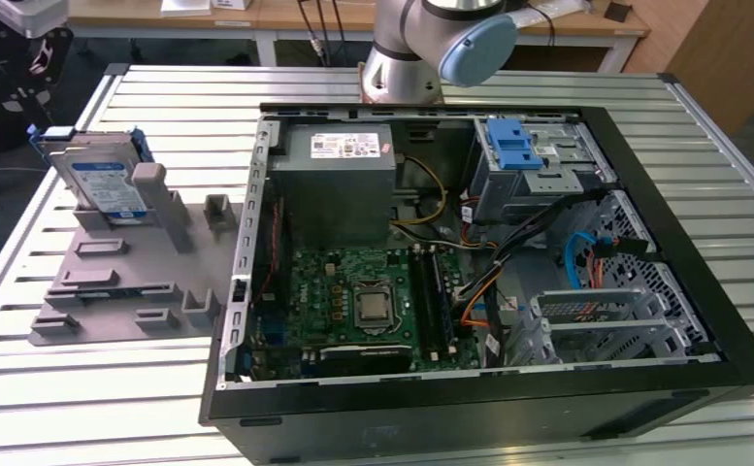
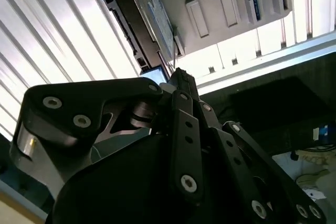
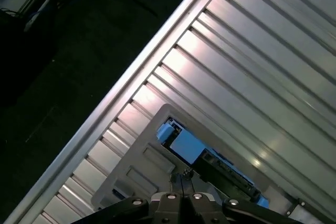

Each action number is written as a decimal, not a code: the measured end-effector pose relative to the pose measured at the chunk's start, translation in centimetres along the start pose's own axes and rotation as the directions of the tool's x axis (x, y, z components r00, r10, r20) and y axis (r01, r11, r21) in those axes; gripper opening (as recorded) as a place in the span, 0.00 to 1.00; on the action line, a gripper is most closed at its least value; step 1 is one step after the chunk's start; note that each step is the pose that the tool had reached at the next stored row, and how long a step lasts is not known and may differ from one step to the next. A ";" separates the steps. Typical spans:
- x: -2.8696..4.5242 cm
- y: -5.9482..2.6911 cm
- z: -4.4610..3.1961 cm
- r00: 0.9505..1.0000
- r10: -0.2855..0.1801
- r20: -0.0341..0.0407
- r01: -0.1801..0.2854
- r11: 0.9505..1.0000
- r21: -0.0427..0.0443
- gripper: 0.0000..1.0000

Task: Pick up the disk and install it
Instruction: 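Pick up the disk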

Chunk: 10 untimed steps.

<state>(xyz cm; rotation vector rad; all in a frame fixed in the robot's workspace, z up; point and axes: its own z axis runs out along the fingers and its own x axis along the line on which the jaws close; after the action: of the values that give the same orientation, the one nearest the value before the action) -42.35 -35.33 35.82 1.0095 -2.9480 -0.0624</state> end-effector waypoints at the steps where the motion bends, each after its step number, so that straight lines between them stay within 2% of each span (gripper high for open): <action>1: 0.00 0.00 0.00 1.000 -0.016 0.000 0.016 1.000 0.000 0.11; 4: 0.00 0.00 0.01 0.999 -0.053 0.000 0.053 0.999 0.000 0.11; 5: 0.00 0.00 0.01 0.997 -0.077 0.002 0.077 0.997 0.001 0.11; 10: -0.01 -0.01 0.06 0.992 -0.129 0.011 0.128 0.992 0.009 0.11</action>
<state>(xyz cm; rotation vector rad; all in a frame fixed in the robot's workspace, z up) -42.34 -35.32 35.76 1.2031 -2.8918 -0.0582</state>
